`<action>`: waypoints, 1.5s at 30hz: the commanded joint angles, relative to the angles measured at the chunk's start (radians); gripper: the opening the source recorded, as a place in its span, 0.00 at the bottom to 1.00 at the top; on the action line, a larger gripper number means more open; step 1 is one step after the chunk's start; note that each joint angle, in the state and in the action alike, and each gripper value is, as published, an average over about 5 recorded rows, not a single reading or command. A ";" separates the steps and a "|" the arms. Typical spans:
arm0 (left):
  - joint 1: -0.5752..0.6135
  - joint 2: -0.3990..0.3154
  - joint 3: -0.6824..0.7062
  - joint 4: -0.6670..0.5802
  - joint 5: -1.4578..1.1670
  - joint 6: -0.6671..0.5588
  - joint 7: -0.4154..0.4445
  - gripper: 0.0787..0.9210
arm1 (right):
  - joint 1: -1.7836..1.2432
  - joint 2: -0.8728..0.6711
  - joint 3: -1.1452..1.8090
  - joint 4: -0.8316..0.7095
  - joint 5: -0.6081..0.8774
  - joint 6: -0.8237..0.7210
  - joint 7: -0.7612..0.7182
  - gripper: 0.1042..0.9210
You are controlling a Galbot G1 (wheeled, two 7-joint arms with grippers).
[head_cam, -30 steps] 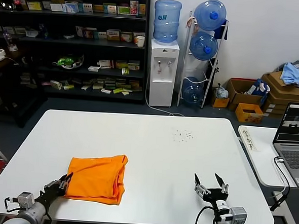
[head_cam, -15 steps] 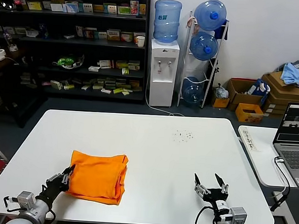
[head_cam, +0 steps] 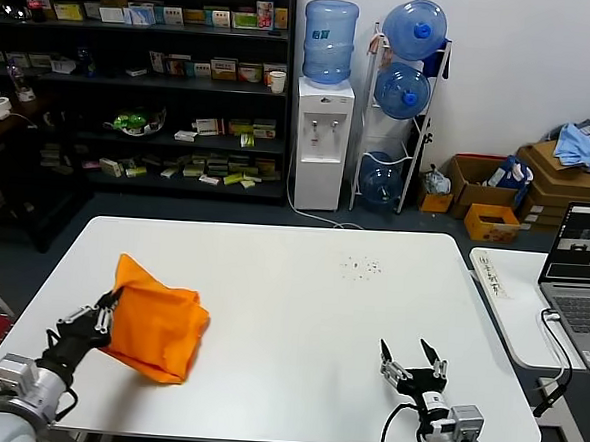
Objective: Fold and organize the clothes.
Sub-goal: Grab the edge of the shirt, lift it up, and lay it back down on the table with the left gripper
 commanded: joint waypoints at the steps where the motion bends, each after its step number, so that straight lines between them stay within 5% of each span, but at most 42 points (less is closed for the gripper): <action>1: 0.032 0.109 -0.218 0.172 0.103 0.009 0.006 0.05 | 0.004 0.000 -0.001 -0.002 0.001 0.002 0.000 0.88; 8: 0.056 0.202 -0.241 0.262 0.102 -0.028 0.021 0.05 | 0.010 -0.001 -0.002 -0.008 0.004 0.003 0.000 0.88; 15: 0.043 0.199 -0.062 0.066 -0.228 0.060 -0.090 0.05 | 0.018 0.005 -0.010 -0.010 0.001 -0.001 0.003 0.88; 20: -0.089 0.098 0.329 -0.120 -0.486 0.115 -0.292 0.05 | 0.026 0.012 -0.017 -0.018 -0.005 -0.005 0.007 0.88; 26: -0.282 -0.094 0.699 -0.119 -0.624 0.059 -0.377 0.05 | 0.040 0.026 -0.026 -0.024 -0.009 -0.023 0.016 0.88; 37: -0.466 -0.308 0.834 0.053 -0.605 -0.055 -0.404 0.05 | 0.058 0.062 -0.041 -0.055 0.004 -0.046 0.031 0.88; 45: -0.465 -0.324 0.857 0.111 -0.496 -0.060 -0.383 0.05 | 0.052 0.058 -0.035 -0.049 0.007 -0.046 0.034 0.88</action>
